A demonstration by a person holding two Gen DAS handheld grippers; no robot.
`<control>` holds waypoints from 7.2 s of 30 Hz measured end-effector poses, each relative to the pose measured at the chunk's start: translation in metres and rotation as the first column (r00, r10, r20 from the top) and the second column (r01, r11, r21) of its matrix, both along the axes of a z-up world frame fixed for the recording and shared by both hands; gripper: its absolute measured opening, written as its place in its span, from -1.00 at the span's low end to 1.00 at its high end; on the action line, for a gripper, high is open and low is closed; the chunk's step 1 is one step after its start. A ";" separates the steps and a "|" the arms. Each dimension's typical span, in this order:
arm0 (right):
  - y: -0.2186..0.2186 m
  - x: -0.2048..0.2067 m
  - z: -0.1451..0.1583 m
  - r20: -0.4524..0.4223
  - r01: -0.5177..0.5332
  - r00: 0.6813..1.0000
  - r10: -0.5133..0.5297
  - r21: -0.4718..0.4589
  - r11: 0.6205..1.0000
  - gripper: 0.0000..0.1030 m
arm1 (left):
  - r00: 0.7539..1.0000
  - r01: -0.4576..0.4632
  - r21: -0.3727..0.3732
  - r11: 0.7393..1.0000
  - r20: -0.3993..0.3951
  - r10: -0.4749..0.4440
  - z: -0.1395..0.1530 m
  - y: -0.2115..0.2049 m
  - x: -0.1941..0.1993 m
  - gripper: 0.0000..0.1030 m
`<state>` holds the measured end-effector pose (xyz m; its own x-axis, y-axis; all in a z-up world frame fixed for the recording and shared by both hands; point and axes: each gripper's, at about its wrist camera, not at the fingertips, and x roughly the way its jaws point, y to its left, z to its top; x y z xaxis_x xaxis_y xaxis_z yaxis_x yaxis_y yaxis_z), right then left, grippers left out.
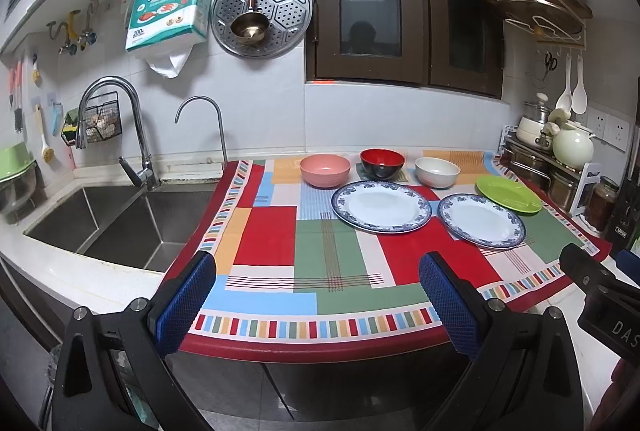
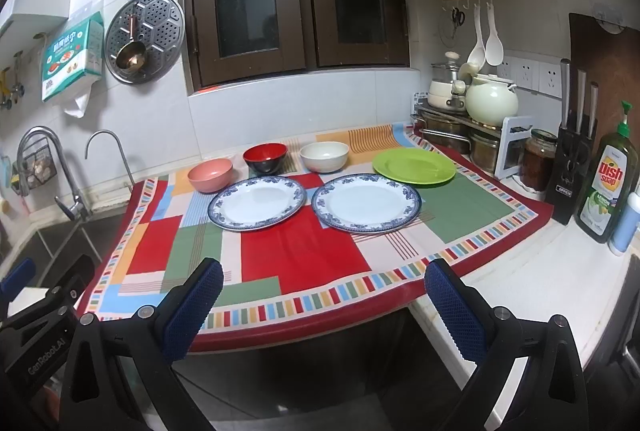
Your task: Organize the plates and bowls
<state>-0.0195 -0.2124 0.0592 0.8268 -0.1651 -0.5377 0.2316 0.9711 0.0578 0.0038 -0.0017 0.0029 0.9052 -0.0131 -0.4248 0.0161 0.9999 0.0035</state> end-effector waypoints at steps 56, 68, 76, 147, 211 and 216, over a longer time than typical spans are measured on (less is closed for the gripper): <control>0.007 0.007 0.001 0.003 -0.008 1.000 0.008 -0.021 1.000 0.99 | 1.000 -0.008 -0.002 1.000 -0.006 0.008 -0.006 0.004 0.006 1.00; 0.024 0.015 0.001 0.005 0.015 1.000 -0.015 -0.032 0.999 0.99 | 1.000 0.020 0.039 0.999 -0.011 -0.020 -0.009 0.028 0.017 1.00; 0.042 0.031 -0.006 -0.061 -0.026 0.998 0.022 -0.075 0.997 0.99 | 0.999 0.045 0.083 0.995 -0.014 -0.044 -0.002 0.037 0.028 1.00; -0.044 0.448 -0.158 -0.506 -0.340 0.797 0.330 0.075 0.937 0.59 | 0.871 -0.027 0.119 0.993 -0.485 0.082 -0.123 -0.058 0.410 0.74; 0.016 0.414 -0.123 -0.493 -0.414 0.757 0.428 0.144 0.899 -0.29 | 0.855 -0.187 -0.017 0.982 -0.495 0.154 -0.099 0.025 0.333 -0.33; 0.042 0.398 -0.110 -0.468 -0.436 0.764 0.445 0.135 0.890 -0.29 | 0.856 -0.205 -0.025 0.978 -0.490 0.167 -0.096 0.050 0.311 -0.33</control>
<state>0.3788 -0.1703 -0.0511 0.4473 0.1668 -0.8787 -0.2190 0.9730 0.0733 0.3153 0.0487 -0.0929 0.5753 0.0864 -0.8134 -0.1896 0.9814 -0.0299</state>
